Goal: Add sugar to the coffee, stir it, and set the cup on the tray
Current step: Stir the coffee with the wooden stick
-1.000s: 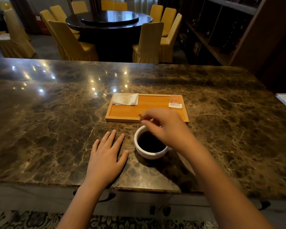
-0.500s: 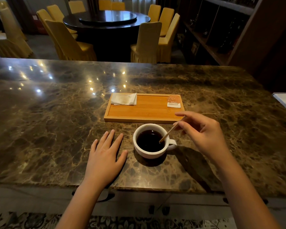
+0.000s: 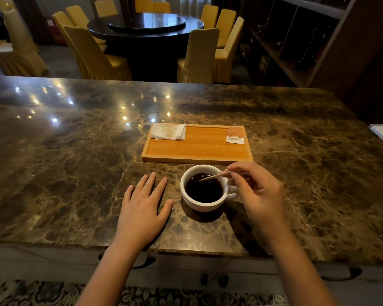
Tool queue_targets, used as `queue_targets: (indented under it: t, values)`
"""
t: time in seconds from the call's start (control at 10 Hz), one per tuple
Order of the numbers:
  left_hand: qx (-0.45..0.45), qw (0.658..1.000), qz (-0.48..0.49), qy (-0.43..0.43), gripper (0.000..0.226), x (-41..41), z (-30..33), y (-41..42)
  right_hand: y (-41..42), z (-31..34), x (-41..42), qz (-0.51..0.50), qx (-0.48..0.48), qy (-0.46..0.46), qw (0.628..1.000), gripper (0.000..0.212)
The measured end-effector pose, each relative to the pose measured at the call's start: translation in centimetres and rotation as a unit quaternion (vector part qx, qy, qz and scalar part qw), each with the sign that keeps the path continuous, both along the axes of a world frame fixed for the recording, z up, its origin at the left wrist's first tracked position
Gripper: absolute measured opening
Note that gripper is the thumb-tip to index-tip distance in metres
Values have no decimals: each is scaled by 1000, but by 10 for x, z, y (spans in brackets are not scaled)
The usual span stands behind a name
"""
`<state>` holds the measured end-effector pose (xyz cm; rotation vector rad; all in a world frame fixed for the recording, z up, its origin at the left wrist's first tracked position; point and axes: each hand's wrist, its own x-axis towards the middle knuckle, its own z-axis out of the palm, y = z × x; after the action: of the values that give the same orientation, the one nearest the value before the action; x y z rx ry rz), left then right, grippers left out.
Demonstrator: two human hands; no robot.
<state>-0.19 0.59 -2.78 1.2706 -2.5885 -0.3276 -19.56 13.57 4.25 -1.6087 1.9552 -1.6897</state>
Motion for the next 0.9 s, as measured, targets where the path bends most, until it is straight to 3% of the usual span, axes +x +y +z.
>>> queue_targets:
  t: [0.2,0.3,0.6,0.7,0.9]
  values:
    - [-1,1000,1,-1,58,0,0,0,8,3,-4,19,24,101,994,14]
    - [-1,1000,1,-1,58,0,-1,0,11,4,-4,28,32,100,994,14]
    - [-5,1000,0,0,58,0,-1,0,7,-7,4,79,6,-124,989,16]
    - [-6,1000,0,1,58,0,-1,0,4,-9,6,45,0,-98,994,13]
    - [-8,1000,2,-1,59,0,-2,0,12,0,-1,18,35,81,996,15]
